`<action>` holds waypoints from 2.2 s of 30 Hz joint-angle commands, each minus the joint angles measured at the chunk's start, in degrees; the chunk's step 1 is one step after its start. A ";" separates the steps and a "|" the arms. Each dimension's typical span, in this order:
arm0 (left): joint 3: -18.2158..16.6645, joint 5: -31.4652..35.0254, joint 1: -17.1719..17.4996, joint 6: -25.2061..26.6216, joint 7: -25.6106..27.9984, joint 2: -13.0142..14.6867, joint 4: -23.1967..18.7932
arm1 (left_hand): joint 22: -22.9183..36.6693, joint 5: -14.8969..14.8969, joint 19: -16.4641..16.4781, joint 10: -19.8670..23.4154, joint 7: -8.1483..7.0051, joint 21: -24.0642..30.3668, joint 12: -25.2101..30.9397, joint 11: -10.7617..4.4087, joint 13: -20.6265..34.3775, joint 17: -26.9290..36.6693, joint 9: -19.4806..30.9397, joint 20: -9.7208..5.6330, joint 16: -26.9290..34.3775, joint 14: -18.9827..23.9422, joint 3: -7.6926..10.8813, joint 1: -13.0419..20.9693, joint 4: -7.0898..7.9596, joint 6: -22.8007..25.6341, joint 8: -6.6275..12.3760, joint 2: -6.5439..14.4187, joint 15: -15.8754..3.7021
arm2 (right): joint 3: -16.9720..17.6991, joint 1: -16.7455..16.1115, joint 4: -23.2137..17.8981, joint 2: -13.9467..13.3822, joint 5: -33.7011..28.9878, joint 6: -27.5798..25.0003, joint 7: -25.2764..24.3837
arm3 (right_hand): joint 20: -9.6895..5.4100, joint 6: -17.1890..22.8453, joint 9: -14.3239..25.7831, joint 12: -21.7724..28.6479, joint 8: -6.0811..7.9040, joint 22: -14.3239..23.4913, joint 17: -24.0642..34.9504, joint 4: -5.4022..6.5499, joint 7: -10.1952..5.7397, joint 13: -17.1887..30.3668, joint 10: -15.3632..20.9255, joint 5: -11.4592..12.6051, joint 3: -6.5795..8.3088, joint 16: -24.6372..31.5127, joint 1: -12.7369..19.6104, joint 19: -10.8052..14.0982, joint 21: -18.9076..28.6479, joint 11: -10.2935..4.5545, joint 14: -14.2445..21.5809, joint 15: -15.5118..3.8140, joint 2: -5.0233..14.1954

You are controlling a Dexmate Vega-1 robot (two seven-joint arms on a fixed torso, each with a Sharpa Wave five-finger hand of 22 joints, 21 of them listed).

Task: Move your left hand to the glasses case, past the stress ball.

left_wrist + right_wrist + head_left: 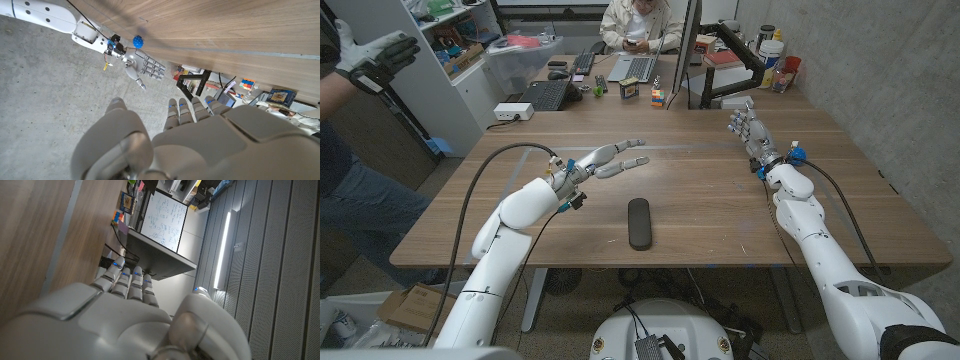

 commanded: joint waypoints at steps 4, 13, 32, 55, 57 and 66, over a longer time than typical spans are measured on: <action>0.28 2.05 1.53 -0.97 0.93 0.91 -1.54 | 0.33 -0.13 -0.31 0.06 -0.31 0.32 0.00 -0.60 0.05 0.09 0.23 0.46 0.19 -0.15 0.08 0.90 -0.46 0.31 0.04 -0.04 -0.11 | 0.06 0.33 0.29 0.26 0.17 0.46 0.33 | -0.02 0.17 0.12 -0.04 0.01 0.34 0.13 0.07 -0.16 0.16 0.54 -0.11 -0.52 -0.07 0.01 0.53 -0.18 0.28 0.30 0.05 0.55; 0.26 3.95 2.96 -0.75 2.10 0.98 -2.53 | 0.34 -0.21 -0.55 0.09 -0.39 0.30 0.02 -0.71 0.06 0.10 0.24 0.67 0.18 -0.21 0.08 1.29 -0.66 0.19 -0.01 -0.03 -0.09 | -0.05 0.15 -0.01 0.17 0.18 0.41 0.47 | 0.03 0.13 0.12 -0.08 -0.01 0.34 0.13 0.05 -0.13 0.16 0.49 -0.11 -0.56 -0.07 -0.01 0.60 -0.37 0.28 0.33 0.10 0.56; 0.09 8.98 5.16 -0.61 5.18 1.90 -4.77 | 0.36 -0.34 -0.64 0.27 -0.60 0.38 0.09 -0.85 0.08 0.10 0.26 0.74 0.25 -0.03 0.15 1.94 -0.97 0.33 0.05 0.15 -0.24 | -0.45 0.62 0.52 0.34 0.15 0.36 1.13 | 0.08 0.06 0.12 -0.15 -0.04 0.36 0.14 0.03 -0.21 0.16 0.35 -0.10 -0.62 -0.17 -0.04 0.50 -0.84 0.41 0.08 0.15 0.60; 2.20 16.08 4.65 -1.97 8.55 4.61 -4.34 | 0.37 -0.47 -0.74 0.44 -0.81 0.45 0.15 -1.29 0.09 0.12 0.28 0.78 0.30 0.13 0.20 2.61 -1.26 0.73 0.17 0.38 -0.56 | -0.38 0.86 0.58 0.27 0.00 0.00 1.04 | 0.12 0.08 0.13 -0.17 -0.03 0.37 0.14 -0.01 -0.19 0.16 0.32 -0.10 -0.70 -0.16 -0.08 0.64 -1.29 0.40 0.09 0.18 0.63; 2.49 16.44 4.54 -2.07 8.68 4.84 -4.18 | 0.37 -0.48 -0.74 0.52 -0.85 0.46 0.18 -1.40 0.10 0.12 0.28 0.83 0.30 0.13 0.21 2.66 -1.28 0.77 0.19 0.40 -0.60 | -0.39 0.90 0.70 0.26 -0.06 0.00 1.07 | 0.13 0.07 0.13 -0.17 -0.03 0.37 0.14 -0.01 -0.20 0.16 0.31 -0.10 -0.70 -0.15 -0.08 0.65 -1.32 0.37 0.12 0.14 0.63; 3.76 17.81 4.06 -2.24 9.09 5.64 -3.70 | 0.37 -0.50 -0.89 0.61 -1.06 0.45 0.20 -1.68 0.10 0.13 0.29 0.79 0.28 0.10 0.21 2.91 -1.39 0.87 0.20 0.48 -0.97 | -0.21 0.96 1.01 0.39 0.07 0.22 1.32 | 0.15 0.07 0.13 -0.17 -0.03 0.38 0.13 -0.03 -0.23 0.17 0.33 -0.10 -0.73 -0.16 -0.08 0.72 -1.51 0.37 0.09 0.15 0.65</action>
